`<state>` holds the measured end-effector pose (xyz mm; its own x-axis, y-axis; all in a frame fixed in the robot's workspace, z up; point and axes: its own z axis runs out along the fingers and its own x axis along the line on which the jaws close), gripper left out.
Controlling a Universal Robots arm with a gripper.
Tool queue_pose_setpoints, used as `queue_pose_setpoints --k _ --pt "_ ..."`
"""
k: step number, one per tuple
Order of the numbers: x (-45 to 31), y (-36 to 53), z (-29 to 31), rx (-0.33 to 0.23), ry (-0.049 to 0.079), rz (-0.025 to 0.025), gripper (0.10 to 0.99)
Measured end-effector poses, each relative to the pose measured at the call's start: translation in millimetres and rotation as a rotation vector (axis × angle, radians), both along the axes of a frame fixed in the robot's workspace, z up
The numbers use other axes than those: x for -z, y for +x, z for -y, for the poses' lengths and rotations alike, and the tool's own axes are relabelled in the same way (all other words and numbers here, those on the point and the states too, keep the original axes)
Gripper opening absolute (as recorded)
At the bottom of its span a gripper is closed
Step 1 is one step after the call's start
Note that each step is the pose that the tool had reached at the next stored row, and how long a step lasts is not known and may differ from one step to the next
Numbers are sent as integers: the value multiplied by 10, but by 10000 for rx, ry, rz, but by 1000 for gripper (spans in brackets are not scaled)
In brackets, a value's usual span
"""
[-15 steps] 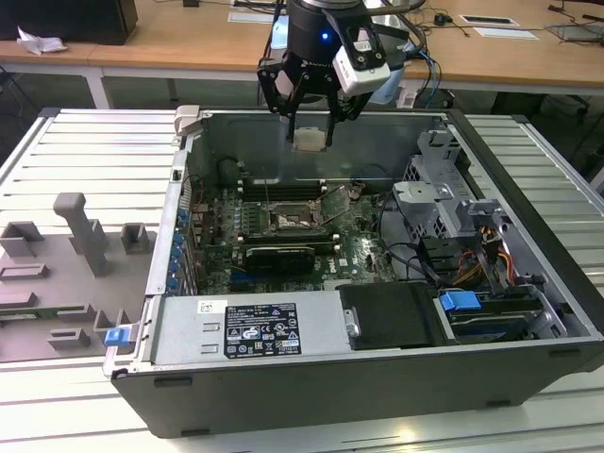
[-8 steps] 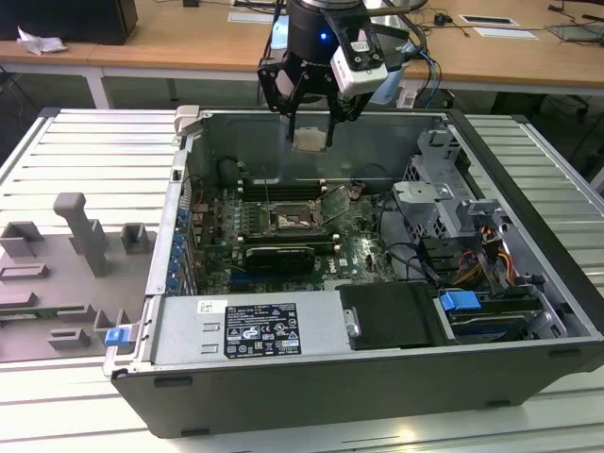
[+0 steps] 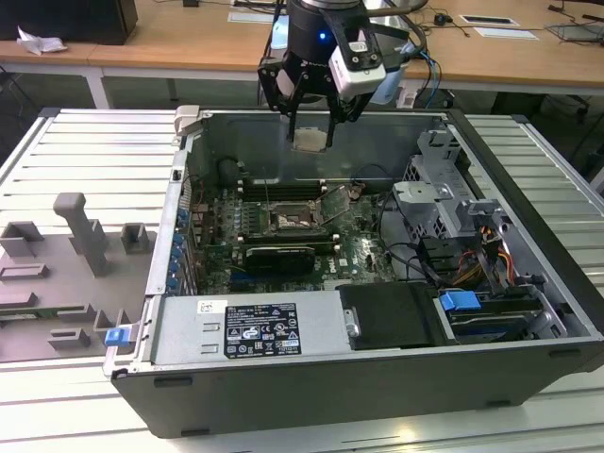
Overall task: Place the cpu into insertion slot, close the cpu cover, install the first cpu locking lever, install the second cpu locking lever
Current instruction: 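Place the cpu into insertion slot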
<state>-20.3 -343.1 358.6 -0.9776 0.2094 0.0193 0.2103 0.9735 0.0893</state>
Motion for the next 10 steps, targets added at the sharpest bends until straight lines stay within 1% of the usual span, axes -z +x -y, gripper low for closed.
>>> queue_pose_setpoints --k 10 --pt "1 0 0 333 0 0 525"
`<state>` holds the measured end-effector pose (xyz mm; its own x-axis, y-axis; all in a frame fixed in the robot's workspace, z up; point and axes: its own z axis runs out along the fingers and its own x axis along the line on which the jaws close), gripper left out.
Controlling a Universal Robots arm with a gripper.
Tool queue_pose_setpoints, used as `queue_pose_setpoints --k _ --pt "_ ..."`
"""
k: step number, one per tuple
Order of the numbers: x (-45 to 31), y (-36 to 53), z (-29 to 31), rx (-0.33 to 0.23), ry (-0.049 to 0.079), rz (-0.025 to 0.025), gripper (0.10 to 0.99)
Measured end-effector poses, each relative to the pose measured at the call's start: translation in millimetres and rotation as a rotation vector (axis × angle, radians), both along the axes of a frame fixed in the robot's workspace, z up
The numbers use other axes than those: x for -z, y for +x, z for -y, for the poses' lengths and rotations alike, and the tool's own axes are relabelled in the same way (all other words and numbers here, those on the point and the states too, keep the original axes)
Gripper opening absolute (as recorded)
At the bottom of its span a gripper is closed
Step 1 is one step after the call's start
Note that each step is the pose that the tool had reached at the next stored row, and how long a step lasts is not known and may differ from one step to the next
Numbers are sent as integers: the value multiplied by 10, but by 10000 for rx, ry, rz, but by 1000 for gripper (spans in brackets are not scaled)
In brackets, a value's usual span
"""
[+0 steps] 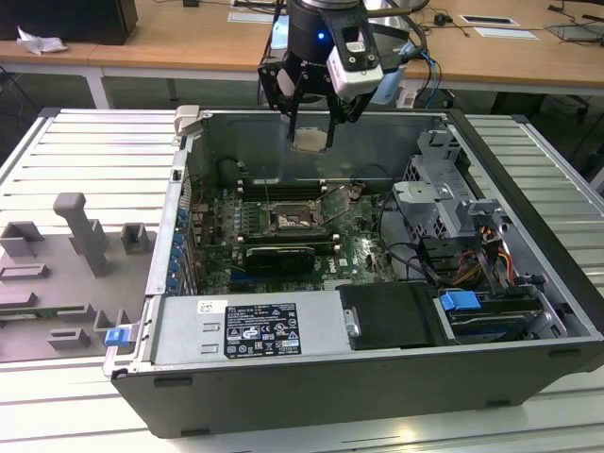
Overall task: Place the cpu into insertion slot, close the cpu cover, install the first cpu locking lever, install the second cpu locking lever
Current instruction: 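Place the cpu into insertion slot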
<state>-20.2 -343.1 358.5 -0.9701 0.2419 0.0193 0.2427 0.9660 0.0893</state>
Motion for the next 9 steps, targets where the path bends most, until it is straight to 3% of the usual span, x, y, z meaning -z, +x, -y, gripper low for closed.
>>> queue_pose_setpoints --k 9 --pt "1 0 0 268 1 0 525"
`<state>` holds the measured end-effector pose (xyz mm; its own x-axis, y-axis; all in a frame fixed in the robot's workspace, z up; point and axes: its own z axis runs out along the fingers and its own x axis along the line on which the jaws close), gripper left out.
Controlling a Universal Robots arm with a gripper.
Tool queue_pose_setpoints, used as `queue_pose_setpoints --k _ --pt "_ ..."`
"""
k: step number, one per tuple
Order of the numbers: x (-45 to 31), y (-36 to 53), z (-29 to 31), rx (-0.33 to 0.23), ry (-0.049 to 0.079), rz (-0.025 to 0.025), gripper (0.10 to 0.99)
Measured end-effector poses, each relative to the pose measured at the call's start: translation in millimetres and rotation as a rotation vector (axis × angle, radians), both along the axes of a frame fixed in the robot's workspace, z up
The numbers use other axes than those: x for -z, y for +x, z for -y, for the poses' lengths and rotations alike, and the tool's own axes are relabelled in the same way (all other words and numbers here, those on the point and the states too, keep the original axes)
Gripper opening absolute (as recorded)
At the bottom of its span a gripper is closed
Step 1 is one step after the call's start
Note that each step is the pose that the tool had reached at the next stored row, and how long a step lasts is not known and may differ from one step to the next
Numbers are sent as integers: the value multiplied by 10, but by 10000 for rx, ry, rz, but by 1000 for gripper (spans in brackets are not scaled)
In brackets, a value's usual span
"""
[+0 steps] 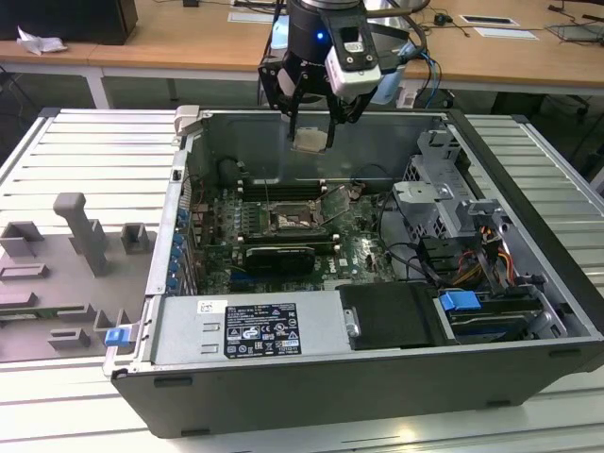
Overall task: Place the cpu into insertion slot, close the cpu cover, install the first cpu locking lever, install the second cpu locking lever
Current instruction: 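Place the cpu into insertion slot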
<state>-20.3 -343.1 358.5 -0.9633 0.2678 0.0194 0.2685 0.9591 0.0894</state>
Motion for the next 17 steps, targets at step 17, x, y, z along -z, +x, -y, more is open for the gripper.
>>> queue_pose_setpoints --k 17 --pt "1 0 0 593 -1 0 525"
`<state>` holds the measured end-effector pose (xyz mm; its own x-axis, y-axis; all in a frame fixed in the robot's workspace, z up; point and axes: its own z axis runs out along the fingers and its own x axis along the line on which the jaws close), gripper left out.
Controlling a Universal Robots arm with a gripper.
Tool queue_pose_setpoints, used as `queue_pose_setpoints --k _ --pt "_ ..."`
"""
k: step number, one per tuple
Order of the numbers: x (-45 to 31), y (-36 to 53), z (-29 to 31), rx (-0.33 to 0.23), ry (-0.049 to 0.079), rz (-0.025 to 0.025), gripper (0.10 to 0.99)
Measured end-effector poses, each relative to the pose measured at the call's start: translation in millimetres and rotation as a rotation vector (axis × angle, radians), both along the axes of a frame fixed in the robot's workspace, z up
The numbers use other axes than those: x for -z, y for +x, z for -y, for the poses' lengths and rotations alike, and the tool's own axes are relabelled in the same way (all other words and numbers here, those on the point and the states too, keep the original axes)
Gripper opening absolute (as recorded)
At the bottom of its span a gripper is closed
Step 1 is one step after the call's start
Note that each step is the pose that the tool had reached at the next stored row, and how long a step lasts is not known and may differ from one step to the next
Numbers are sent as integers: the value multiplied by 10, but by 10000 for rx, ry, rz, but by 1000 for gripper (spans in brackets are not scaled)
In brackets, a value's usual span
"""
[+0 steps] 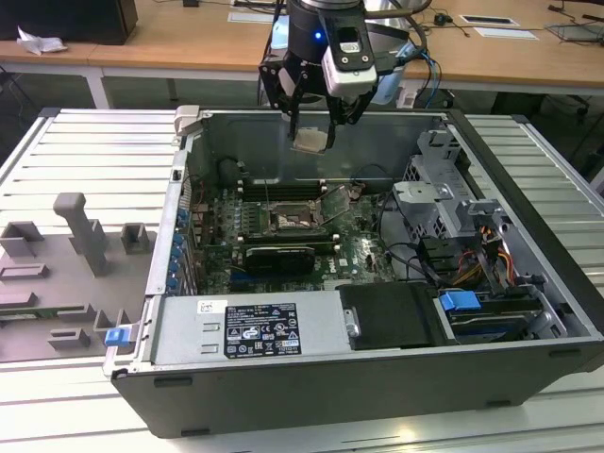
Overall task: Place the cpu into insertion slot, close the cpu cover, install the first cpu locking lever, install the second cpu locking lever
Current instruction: 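Place the cpu into insertion slot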
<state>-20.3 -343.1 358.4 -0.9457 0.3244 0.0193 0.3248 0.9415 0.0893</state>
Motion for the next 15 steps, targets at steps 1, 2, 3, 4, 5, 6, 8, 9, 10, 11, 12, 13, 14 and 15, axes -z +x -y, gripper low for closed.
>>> queue_pose_setpoints --k 1,2,3,4,5,6,8,9,10,11,12,13,14,15 --pt "0 0 0 33 0 0 525" --pt "0 0 0 56 0 0 525" --pt "0 0 0 89 0 0 525" --pt "1 0 0 114 0 0 525" --pt "0 0 0 146 0 0 525" --pt "1 0 0 169 0 0 525" --pt "1 0 0 223 0 0 525" --pt "1 0 0 254 0 0 525" --pt "1 0 0 277 0 0 525" --pt "1 0 0 298 0 0 525" --pt "1 0 0 324 0 0 525" --pt "1 0 0 362 0 0 525" --pt "1 0 0 387 0 0 525" --pt "1 0 0 423 0 0 525"
